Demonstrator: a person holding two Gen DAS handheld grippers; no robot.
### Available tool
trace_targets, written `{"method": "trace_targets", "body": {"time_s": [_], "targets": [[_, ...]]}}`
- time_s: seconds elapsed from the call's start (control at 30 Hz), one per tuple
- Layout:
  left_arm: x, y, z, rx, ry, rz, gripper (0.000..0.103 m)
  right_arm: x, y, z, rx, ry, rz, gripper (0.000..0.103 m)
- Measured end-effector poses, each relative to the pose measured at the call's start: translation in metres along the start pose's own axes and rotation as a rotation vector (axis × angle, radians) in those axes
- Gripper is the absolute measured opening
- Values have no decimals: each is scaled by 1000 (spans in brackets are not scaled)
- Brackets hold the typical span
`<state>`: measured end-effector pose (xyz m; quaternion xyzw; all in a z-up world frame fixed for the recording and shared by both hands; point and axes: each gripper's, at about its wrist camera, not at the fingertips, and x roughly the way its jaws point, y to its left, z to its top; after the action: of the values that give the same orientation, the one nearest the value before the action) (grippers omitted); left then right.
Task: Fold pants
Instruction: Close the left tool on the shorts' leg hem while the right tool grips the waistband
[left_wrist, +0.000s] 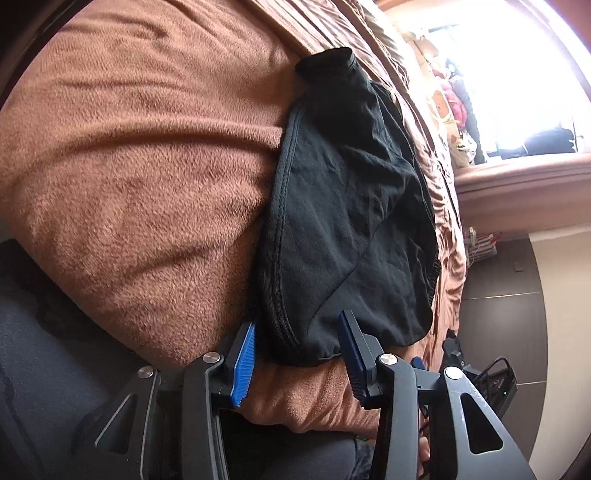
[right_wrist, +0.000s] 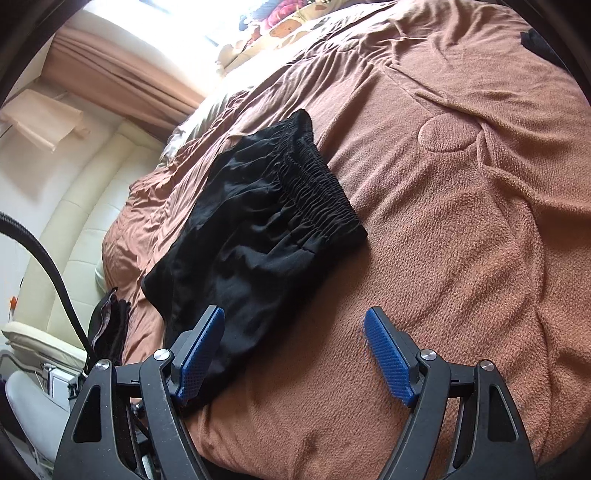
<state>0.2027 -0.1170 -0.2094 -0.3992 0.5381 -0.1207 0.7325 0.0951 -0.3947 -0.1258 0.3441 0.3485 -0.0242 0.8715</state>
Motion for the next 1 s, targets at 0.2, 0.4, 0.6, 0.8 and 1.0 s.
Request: {"method": "trace_targets", "body": {"time_s": [0.2, 0.4, 0.6, 0.8, 1.0], "targets": [[-3, 7, -6, -21, -59, 31, 17, 12, -9, 3, 103, -28, 12, 78], [-16, 3, -13, 3, -100, 23, 6, 30, -6, 12, 125, -27, 11, 49], [-44, -12, -17, 48, -151, -11, 5, 38, -4, 15, 155, 14, 12, 5], [-79, -22, -12, 79, -212, -57, 4, 11, 13, 14, 111, -30, 30, 4], [-92, -42, 2, 97, -262, -81, 4, 2, 18, 18, 111, -35, 52, 4]]}}
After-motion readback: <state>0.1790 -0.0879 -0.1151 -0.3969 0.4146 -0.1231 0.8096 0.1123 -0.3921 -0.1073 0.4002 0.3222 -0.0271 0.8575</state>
